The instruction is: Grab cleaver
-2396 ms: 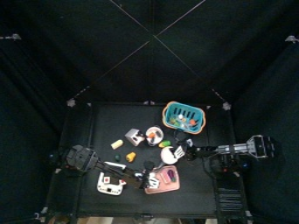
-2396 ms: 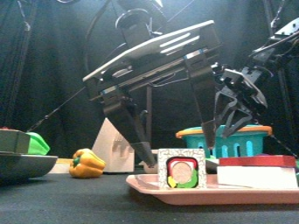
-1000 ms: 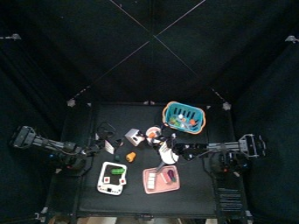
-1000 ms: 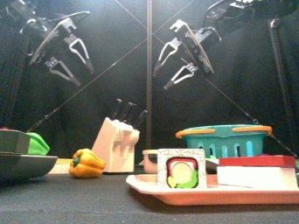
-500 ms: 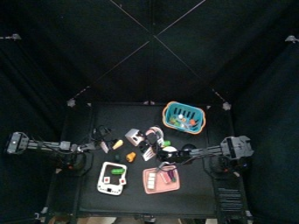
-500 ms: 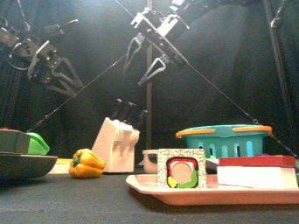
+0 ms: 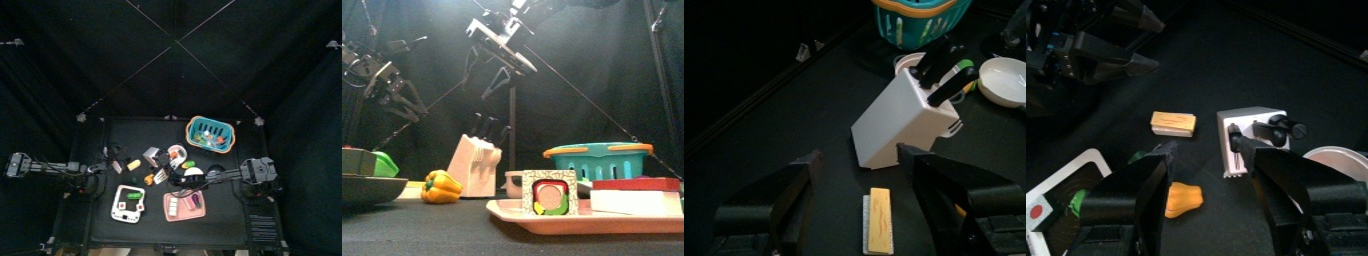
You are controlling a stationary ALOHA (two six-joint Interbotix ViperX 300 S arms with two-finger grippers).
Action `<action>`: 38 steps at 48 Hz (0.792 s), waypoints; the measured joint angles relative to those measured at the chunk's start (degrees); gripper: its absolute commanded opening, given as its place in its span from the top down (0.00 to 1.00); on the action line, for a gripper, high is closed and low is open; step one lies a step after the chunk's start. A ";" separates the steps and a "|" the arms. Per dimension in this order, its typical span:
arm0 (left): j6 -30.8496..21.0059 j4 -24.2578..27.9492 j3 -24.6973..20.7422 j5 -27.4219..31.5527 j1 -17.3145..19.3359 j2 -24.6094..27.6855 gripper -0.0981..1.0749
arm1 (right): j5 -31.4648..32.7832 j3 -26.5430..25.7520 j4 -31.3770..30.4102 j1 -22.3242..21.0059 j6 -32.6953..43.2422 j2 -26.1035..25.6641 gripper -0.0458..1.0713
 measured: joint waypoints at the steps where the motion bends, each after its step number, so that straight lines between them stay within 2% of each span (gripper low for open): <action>1: 0.00 -0.09 0.00 0.00 0.09 0.00 0.10 | 0.00 0.00 0.18 -0.09 -0.35 0.26 0.18; 24: 0.18 -0.09 0.44 0.09 0.09 0.00 0.10 | 0.09 -1.58 2.29 -3.08 -2.81 3.08 0.18; 38: 0.18 -0.18 0.44 0.18 0.18 0.00 0.10 | 0.00 -1.58 2.46 -3.25 -2.81 3.87 0.30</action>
